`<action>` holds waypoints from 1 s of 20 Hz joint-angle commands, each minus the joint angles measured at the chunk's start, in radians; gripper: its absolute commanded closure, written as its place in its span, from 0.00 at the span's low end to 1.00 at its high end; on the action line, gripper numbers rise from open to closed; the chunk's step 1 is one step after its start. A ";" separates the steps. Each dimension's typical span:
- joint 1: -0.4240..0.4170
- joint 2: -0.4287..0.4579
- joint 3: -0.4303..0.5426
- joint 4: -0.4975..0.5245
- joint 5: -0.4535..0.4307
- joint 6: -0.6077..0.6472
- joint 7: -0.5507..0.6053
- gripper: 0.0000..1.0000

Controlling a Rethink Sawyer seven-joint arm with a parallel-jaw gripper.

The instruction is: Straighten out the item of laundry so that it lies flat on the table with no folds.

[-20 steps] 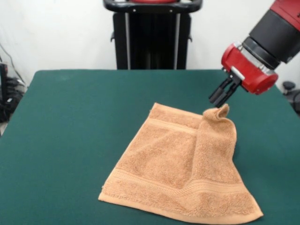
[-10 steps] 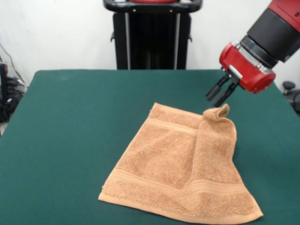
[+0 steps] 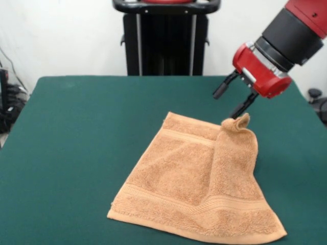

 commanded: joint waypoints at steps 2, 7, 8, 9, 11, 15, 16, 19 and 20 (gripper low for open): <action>-0.020 0.003 0.088 0.106 -0.050 -0.082 -0.031 0.00; -0.031 -0.002 0.115 0.116 -0.062 -0.097 -0.070 0.00; -0.033 -0.004 0.120 0.122 -0.066 -0.108 -0.076 0.00; -0.035 -0.003 0.124 0.125 -0.069 -0.117 -0.077 0.00; -0.035 -0.002 0.128 0.126 -0.077 -0.123 -0.077 0.00; -0.040 -0.010 0.137 0.129 -0.089 -0.131 -0.089 0.00; -0.041 -0.012 0.139 0.131 -0.089 -0.134 -0.090 0.00; -0.045 -0.011 0.143 0.132 -0.088 -0.141 -0.089 0.00; -0.047 -0.010 0.145 0.133 -0.086 -0.146 -0.086 0.00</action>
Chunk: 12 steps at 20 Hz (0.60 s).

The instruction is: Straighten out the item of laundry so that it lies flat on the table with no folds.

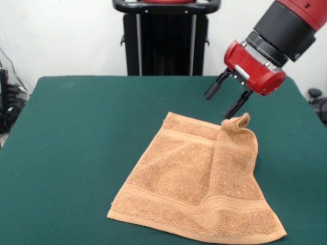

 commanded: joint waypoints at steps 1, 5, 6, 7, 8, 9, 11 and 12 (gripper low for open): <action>-0.028 0.022 0.146 0.113 -0.038 -0.068 -0.086 0.00; -0.038 0.030 0.155 0.104 -0.038 -0.077 -0.092 0.00; -0.041 0.030 0.158 0.103 -0.038 -0.077 -0.096 0.00; -0.043 0.033 0.162 0.100 -0.038 -0.079 -0.099 0.00; -0.047 0.034 0.167 0.096 -0.038 -0.080 -0.105 0.00; -0.050 0.034 0.170 0.096 -0.040 -0.086 -0.109 0.00; -0.053 0.037 0.176 0.093 -0.042 -0.093 -0.112 0.00; -0.055 0.037 0.179 0.092 -0.042 -0.096 -0.112 0.00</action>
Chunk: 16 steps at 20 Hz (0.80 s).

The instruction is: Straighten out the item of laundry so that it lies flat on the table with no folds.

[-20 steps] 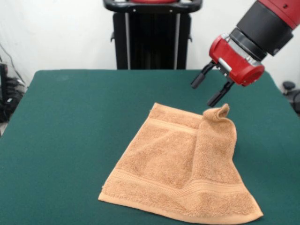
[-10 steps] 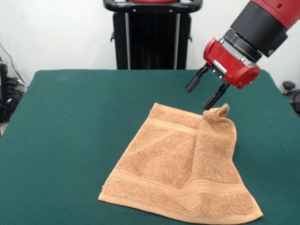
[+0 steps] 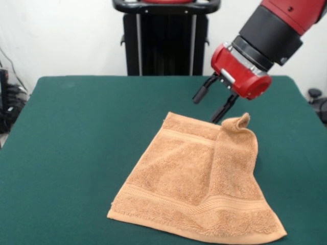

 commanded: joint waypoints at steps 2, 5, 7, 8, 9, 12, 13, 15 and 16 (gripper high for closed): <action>-0.010 0.042 0.173 0.071 -0.039 -0.055 -0.112 0.00; -0.018 0.043 0.187 0.054 -0.024 -0.039 -0.112 0.00; -0.030 0.047 0.202 0.052 -0.013 -0.049 -0.107 0.00; -0.035 0.052 0.208 0.052 -0.009 -0.057 -0.102 0.00; -0.034 0.060 0.208 0.045 -0.011 -0.058 -0.098 0.00; -0.038 0.067 0.215 0.042 -0.013 -0.062 -0.095 0.00; -0.038 0.067 0.216 0.041 -0.014 -0.060 -0.095 0.00; -0.040 0.063 0.221 0.042 -0.017 -0.057 -0.096 0.00; -0.041 0.061 0.223 0.043 -0.018 -0.055 -0.096 0.00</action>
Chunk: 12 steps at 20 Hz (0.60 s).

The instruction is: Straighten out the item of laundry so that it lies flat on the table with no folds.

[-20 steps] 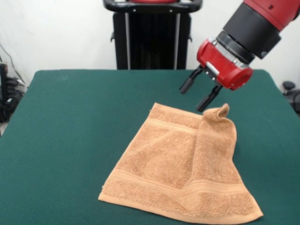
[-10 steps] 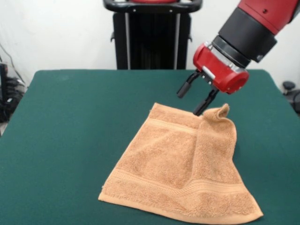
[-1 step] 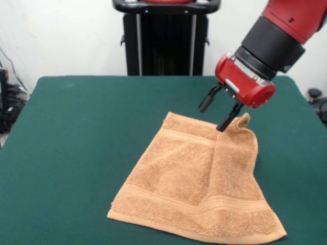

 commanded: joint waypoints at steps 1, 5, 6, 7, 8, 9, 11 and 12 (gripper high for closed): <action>-0.022 0.053 0.170 0.044 -0.019 -0.046 -0.095 0.00; -0.027 0.047 0.176 0.046 -0.025 -0.048 -0.097 0.00; -0.028 0.046 0.179 0.047 -0.025 -0.050 -0.097 0.00; -0.029 0.045 0.182 0.048 -0.025 -0.050 -0.100 0.00; -0.031 0.045 0.186 0.050 -0.026 -0.054 -0.102 0.00; -0.033 0.043 0.190 0.051 -0.027 -0.057 -0.107 0.00; -0.037 0.046 0.199 0.055 -0.029 -0.073 -0.109 0.00; -0.039 0.047 0.203 0.056 -0.029 -0.082 -0.109 0.00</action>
